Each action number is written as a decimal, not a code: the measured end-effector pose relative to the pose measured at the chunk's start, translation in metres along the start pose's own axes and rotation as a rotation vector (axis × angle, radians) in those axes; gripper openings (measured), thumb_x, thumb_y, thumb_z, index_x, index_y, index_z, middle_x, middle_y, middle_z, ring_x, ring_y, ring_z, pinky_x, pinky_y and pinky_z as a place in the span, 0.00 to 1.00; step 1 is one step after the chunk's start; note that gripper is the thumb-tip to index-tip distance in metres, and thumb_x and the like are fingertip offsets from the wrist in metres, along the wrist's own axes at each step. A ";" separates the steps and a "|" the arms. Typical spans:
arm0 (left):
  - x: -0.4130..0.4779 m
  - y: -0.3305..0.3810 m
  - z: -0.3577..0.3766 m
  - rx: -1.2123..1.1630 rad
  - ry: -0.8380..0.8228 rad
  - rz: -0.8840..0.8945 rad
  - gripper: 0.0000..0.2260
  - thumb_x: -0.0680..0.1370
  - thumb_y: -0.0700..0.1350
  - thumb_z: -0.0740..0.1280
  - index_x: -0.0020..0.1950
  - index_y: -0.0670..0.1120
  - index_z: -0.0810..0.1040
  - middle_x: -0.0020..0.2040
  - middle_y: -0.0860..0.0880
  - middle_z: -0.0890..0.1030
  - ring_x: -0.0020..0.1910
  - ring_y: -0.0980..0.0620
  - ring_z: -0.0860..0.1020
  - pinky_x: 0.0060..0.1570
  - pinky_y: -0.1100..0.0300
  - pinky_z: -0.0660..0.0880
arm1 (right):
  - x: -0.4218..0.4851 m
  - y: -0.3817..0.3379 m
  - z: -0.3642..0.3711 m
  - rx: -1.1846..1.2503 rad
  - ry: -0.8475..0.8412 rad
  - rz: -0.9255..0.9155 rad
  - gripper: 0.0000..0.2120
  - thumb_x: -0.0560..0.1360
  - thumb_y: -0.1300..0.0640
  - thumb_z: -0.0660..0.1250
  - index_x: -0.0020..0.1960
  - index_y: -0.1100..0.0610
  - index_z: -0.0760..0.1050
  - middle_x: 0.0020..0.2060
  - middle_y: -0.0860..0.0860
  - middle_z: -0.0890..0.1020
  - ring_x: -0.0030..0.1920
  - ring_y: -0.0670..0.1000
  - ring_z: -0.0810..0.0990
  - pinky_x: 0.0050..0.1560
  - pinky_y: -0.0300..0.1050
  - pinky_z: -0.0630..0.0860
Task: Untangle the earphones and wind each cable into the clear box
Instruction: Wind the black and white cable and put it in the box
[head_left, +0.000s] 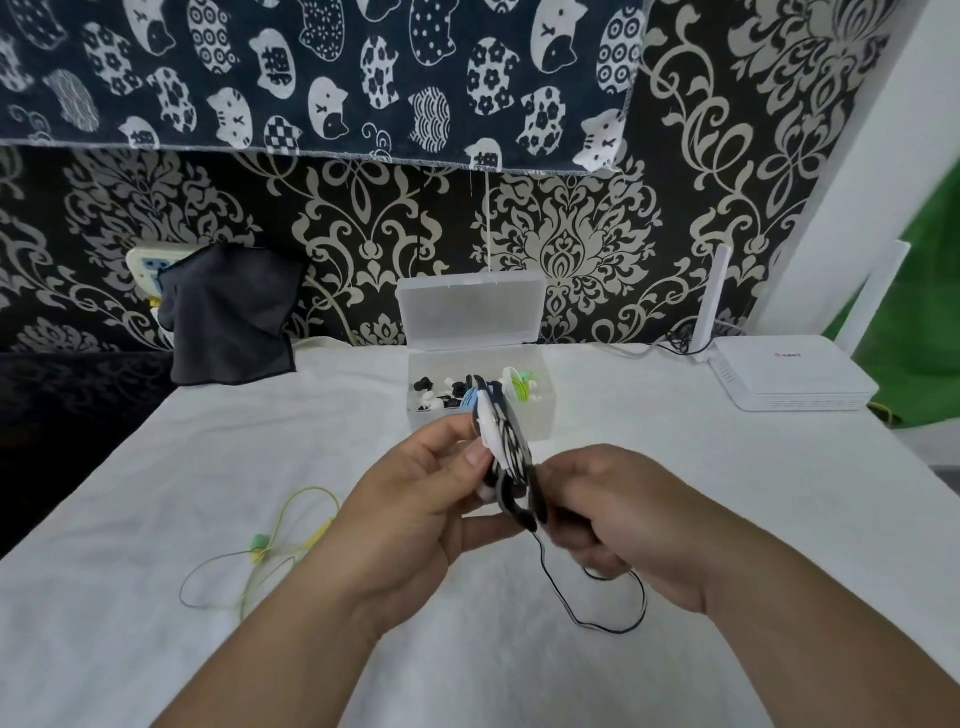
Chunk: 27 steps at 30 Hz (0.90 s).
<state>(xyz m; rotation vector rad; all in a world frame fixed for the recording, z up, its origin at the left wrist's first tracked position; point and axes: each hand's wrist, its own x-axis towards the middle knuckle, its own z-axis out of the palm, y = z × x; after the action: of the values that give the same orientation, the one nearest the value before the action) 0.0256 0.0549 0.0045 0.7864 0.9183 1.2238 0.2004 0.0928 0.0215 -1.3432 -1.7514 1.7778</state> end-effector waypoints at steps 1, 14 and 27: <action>0.001 0.000 -0.001 -0.010 0.009 -0.007 0.13 0.73 0.43 0.69 0.55 0.40 0.80 0.49 0.37 0.75 0.41 0.42 0.78 0.42 0.50 0.80 | -0.001 0.000 0.001 -0.031 -0.032 -0.002 0.15 0.82 0.53 0.60 0.39 0.59 0.72 0.27 0.52 0.64 0.25 0.48 0.57 0.28 0.42 0.53; 0.006 0.000 -0.009 0.182 0.212 0.052 0.03 0.80 0.41 0.65 0.49 0.44 0.78 0.42 0.39 0.79 0.40 0.47 0.77 0.42 0.52 0.81 | -0.010 -0.002 0.002 -0.096 -0.258 -0.067 0.15 0.83 0.56 0.59 0.43 0.58 0.81 0.26 0.48 0.67 0.26 0.48 0.63 0.29 0.39 0.60; 0.005 -0.009 -0.007 0.650 0.185 0.082 0.06 0.77 0.39 0.70 0.44 0.49 0.81 0.42 0.49 0.80 0.36 0.50 0.81 0.36 0.60 0.79 | -0.015 -0.015 -0.016 0.118 0.145 -0.311 0.17 0.80 0.61 0.62 0.33 0.59 0.80 0.25 0.51 0.61 0.27 0.49 0.56 0.26 0.37 0.54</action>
<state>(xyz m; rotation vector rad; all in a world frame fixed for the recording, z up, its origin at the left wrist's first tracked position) 0.0234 0.0584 -0.0075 1.2431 1.4822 1.0826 0.2145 0.0944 0.0437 -1.0578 -1.6457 1.5476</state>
